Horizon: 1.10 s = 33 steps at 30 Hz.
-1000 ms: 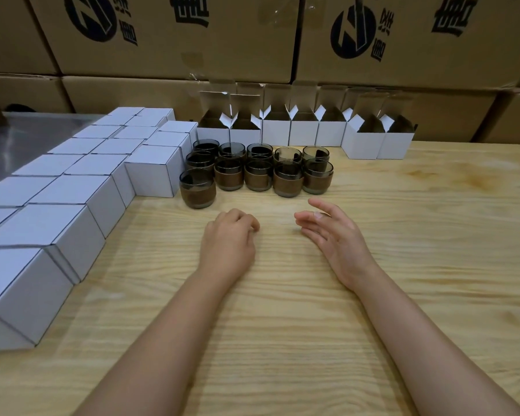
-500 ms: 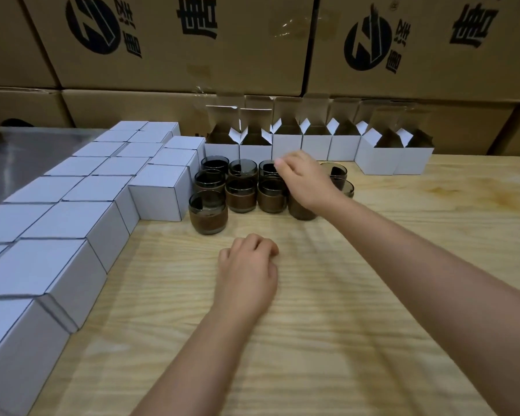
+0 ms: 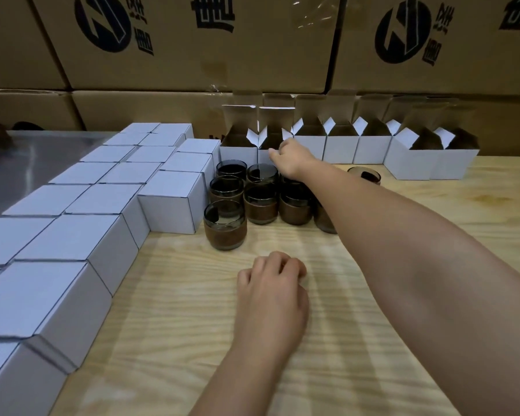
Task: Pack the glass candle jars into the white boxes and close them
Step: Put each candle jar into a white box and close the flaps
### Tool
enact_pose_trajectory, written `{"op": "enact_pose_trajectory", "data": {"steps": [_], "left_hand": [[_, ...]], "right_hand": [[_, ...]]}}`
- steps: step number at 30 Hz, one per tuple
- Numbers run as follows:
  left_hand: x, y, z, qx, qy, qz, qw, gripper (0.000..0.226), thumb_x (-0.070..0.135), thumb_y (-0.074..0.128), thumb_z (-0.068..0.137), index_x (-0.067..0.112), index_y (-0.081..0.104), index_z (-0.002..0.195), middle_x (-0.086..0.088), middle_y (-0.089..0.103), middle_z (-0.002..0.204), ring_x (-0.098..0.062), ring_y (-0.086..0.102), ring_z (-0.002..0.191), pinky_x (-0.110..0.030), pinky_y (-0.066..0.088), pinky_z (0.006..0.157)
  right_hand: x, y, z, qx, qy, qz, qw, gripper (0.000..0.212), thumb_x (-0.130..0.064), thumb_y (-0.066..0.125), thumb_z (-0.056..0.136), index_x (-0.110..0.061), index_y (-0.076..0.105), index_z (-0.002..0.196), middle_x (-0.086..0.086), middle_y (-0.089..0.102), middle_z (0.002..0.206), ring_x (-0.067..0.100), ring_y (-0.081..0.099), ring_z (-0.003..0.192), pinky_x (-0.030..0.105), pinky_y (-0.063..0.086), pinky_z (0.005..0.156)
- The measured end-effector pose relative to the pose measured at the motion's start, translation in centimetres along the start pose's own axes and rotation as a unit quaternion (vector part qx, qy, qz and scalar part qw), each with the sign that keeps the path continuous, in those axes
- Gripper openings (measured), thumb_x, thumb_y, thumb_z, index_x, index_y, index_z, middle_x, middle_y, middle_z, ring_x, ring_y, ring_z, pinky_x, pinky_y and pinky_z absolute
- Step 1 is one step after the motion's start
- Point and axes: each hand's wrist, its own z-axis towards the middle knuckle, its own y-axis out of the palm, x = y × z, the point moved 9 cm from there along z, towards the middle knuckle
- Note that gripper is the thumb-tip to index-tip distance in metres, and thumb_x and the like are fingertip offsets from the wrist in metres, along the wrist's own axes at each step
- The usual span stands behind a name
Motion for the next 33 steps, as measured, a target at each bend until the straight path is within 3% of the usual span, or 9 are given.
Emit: {"op": "enact_pose_trajectory", "data": {"steps": [9,13,16,23,27,30,33], "left_hand": [[-0.2,0.0,0.1,0.012,-0.004,-0.003,1.0,0.026,0.021,0.048,0.091,0.028,0.06,0.113,0.013,0.052,0.114,-0.011,0.044,0.111,-0.028,0.025,0.088],[-0.2,0.1,0.1,0.01,0.001,0.001,1.0,0.026,0.021,0.048,0.091,0.027,0.06,0.113,0.013,0.052,0.115,-0.01,0.043,0.108,-0.027,0.022,0.084],[-0.2,0.1,0.2,0.005,0.003,0.0,1.0,0.026,0.02,0.048,0.091,0.026,0.06,0.113,0.011,0.052,0.116,-0.012,0.043,0.108,-0.026,0.022,0.083],[-0.6,0.2,0.4,-0.017,-0.03,-0.01,0.999,0.019,0.024,0.049,0.088,0.023,0.056,0.105,0.007,0.053,0.109,-0.016,0.044,0.108,-0.028,0.021,0.081],[-0.9,0.4,0.5,-0.04,-0.054,-0.025,0.997,0.015,0.029,0.055,0.082,0.025,0.048,0.095,0.012,0.046,0.096,-0.014,0.042,0.102,-0.03,0.021,0.081],[-1.1,0.5,0.6,-0.053,-0.072,-0.05,0.995,0.028,0.031,0.06,0.076,0.027,0.043,0.097,0.015,0.044,0.095,-0.012,0.043,0.101,-0.03,0.022,0.082],[-1.2,0.7,0.4,-0.075,-0.079,-0.101,0.989,0.058,0.04,0.061,0.067,0.028,0.039,0.12,0.017,0.052,0.113,-0.011,0.045,0.117,-0.03,0.02,0.089]], "right_hand": [[-2.6,-5.9,-4.0,0.128,-0.085,0.003,0.988,0.037,-0.028,0.04,0.101,-0.001,0.054,0.122,0.007,0.044,0.135,0.023,0.047,0.119,0.037,0.04,0.101],[-4.5,-11.6,-10.5,0.275,-0.15,0.042,0.949,0.025,-0.007,0.043,0.097,0.001,0.064,0.108,0.005,0.049,0.129,0.019,0.049,0.116,0.026,0.044,0.093],[-4.8,-13.6,-16.6,0.341,-0.179,0.075,0.92,0.023,-0.004,0.046,0.093,-0.005,0.068,0.097,0.002,0.055,0.115,0.011,0.05,0.102,0.013,0.04,0.079],[-0.5,-10.3,-29.2,0.411,-0.178,0.036,0.893,0.007,0.002,0.056,0.08,-0.001,0.062,0.079,0.01,0.059,0.092,0.024,0.05,0.087,0.021,0.032,0.077],[1.8,-7.0,-31.5,0.39,-0.164,0.001,0.906,0.003,0.002,0.058,0.074,-0.001,0.06,0.074,0.012,0.06,0.087,0.032,0.05,0.08,0.045,0.045,0.07],[2.1,-5.8,-32.0,0.388,-0.185,-0.021,0.903,0.003,0.0,0.057,0.07,-0.001,0.06,0.071,0.011,0.061,0.083,0.032,0.051,0.075,0.046,0.046,0.064],[2.3,-5.3,-32.1,0.391,-0.196,-0.033,0.899,0.002,0.0,0.058,0.068,-0.001,0.06,0.07,0.012,0.061,0.081,0.032,0.051,0.072,0.044,0.047,0.063]]}}
